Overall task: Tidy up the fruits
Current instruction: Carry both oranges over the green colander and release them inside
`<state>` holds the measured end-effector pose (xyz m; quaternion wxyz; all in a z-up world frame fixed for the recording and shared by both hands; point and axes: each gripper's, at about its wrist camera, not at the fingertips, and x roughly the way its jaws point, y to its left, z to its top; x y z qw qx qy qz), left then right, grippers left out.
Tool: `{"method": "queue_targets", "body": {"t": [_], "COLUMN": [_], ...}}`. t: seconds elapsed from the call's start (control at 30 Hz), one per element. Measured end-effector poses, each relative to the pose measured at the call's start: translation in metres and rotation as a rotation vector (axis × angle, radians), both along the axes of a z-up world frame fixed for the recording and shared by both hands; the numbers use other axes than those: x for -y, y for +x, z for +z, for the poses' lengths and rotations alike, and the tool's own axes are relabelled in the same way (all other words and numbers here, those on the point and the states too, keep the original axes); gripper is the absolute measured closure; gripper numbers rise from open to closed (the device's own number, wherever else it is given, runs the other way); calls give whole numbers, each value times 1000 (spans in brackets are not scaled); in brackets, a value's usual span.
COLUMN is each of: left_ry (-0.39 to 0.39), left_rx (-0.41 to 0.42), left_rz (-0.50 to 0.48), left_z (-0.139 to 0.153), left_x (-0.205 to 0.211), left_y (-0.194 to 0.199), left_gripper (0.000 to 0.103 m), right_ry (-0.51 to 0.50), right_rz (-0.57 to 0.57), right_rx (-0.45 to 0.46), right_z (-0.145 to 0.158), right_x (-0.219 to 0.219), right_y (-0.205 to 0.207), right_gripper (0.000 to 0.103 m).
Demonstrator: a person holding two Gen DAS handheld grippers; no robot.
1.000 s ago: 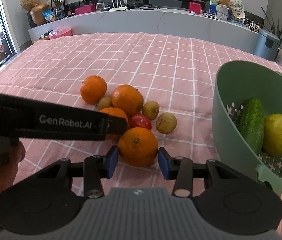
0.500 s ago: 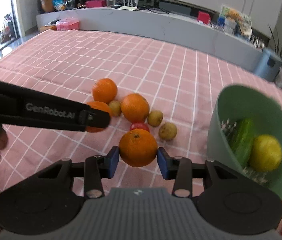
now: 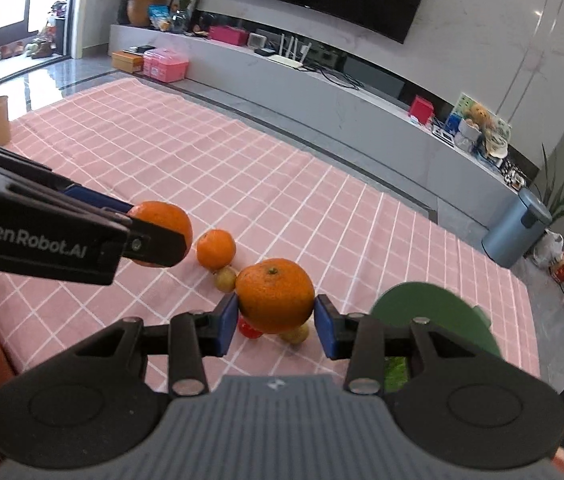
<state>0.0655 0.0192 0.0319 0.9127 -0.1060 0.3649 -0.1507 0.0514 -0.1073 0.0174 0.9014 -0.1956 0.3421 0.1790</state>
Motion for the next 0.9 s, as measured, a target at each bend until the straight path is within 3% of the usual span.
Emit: {"method": "queue_targets", "body": {"t": [0.17, 0.37, 0.5, 0.67, 0.9], "left_ry": [5, -34, -56, -5, 6], "left_rx": [21, 1, -48, -103, -231], "left_rz": [-75, -177, -243, -301, -362], "left_z": [16, 19, 9, -9, -36], "left_x": [32, 74, 104, 141, 174], "left_y": [0, 18, 37, 67, 90], "left_gripper": [58, 58, 58, 58, 58], "right_ry": [32, 19, -16, 43, 14], "right_rz": [19, -26, -59, -106, -73], "right_rx": [-57, -146, -203, -306, -415], "right_z": [24, 32, 22, -1, -30], "right_x": [39, 94, 128, 165, 176], "right_y": [2, 15, 27, 48, 79], "right_gripper": [65, 65, 65, 65, 65]}}
